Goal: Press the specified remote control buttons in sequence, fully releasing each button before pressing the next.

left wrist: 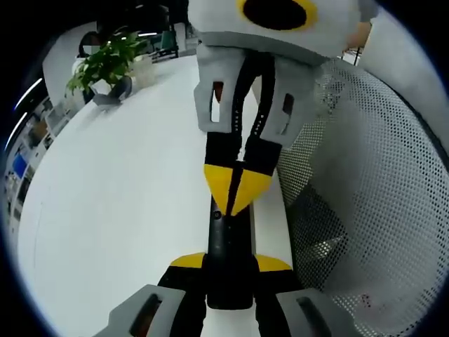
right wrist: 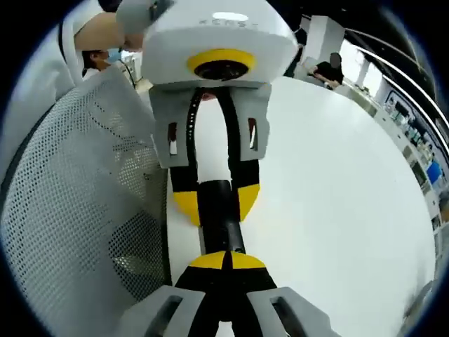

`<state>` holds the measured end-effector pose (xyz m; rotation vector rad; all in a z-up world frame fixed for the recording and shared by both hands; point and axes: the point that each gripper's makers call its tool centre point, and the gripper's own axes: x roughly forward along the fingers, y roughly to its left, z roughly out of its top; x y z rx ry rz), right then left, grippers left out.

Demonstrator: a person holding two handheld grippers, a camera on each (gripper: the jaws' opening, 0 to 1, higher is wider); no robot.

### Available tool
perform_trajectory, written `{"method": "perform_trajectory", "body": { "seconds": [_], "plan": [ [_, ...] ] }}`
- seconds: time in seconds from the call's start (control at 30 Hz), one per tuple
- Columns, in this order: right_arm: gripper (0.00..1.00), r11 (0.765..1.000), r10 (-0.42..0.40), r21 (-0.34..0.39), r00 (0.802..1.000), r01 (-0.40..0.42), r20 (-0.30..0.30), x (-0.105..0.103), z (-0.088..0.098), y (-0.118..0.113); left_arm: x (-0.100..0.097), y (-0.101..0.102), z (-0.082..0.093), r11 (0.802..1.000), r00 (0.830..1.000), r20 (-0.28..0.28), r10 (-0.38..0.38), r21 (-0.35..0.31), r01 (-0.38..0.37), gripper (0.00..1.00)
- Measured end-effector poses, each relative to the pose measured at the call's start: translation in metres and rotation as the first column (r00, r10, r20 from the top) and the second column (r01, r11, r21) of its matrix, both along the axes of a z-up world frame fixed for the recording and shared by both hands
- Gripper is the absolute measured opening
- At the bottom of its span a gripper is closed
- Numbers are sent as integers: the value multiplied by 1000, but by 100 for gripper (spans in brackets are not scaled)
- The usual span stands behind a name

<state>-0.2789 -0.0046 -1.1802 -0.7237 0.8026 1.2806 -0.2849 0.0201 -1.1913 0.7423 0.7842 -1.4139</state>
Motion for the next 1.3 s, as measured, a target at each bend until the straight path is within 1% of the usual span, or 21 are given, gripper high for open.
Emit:
{"method": "perform_trajectory", "body": {
  "seconds": [0.03, 0.07, 0.2, 0.27, 0.47, 0.57, 0.6, 0.8, 0.87, 1.0, 1.07, 1.13, 1.17, 1.2, 1.3],
  "plan": [
    [0, 1000, 18, -20, 999, -17, 31, 3, -1, -2, 0, 0, 0, 1000, 1000, 0, 3, -2, -3, 24],
    [0, 1000, 24, -19, 999, -24, 28, 3, -1, -1, 0, 0, 0, 1000, 1000, 0, 4, -3, -4, 24],
    [0, 1000, 23, -9, 1000, -23, -3, 5, -2, 2, 0, 0, 0, 1000, 1000, -1, 5, -11, -5, 24],
    [0, 1000, 19, -10, 999, -19, -33, 5, -2, 3, 0, 0, 0, 1000, 1000, -2, 5, -13, -5, 24],
    [0, 998, 40, -41, 997, -43, -72, 6, -3, 4, 0, 0, 0, 1000, 1000, -6, 9, -21, -9, 24],
    [0, 998, 19, -58, 995, -25, -98, 7, -3, 6, 0, 0, 1, 1000, 1000, -10, 12, -26, -12, 24],
    [0, 997, 30, -63, 995, -36, -96, 7, -4, 6, 0, 0, 1, 1000, 1000, -9, 12, -27, -13, 24],
    [0, 996, 23, -88, 997, -30, -73, 7, -5, 8, 0, -1, 1, 1000, 1000, -9, 15, -28, -15, 24],
    [0, 997, -4, -79, 998, -1, -62, 8, -5, 7, 0, -1, 1, 1000, 1000, -6, 14, -27, -14, 24],
    [0, 999, -31, -13, 999, 30, -22, 7, -3, 7, 0, 0, 1, 999, 1000, -3, 15, -33, -15, 24],
    [0, 998, -58, 6, 998, 58, -27, 7, -2, 6, 0, 0, 1, 999, 1000, -2, 15, -33, -15, 24],
    [0, 999, -41, 14, 998, 41, -37, 1, 0, 7, 0, 0, 1, 999, 1000, -6, 15, -32, -15, 24],
    [0, 999, -49, 19, 998, 49, -37, 0, 1, 8, 0, 0, 0, 999, 1000, -10, 15, -28, -15, 24],
    [0, 999, -31, 25, 998, 32, -46, -5, 2, 9, 0, 0, 1, 999, 1000, -11, 14, -29, -15, 24],
    [0, 999, -12, 37, 999, 14, -43, -10, 2, 15, 0, 0, 1, 999, 1000, -12, 18, -36, -19, 24]
  ]
}}
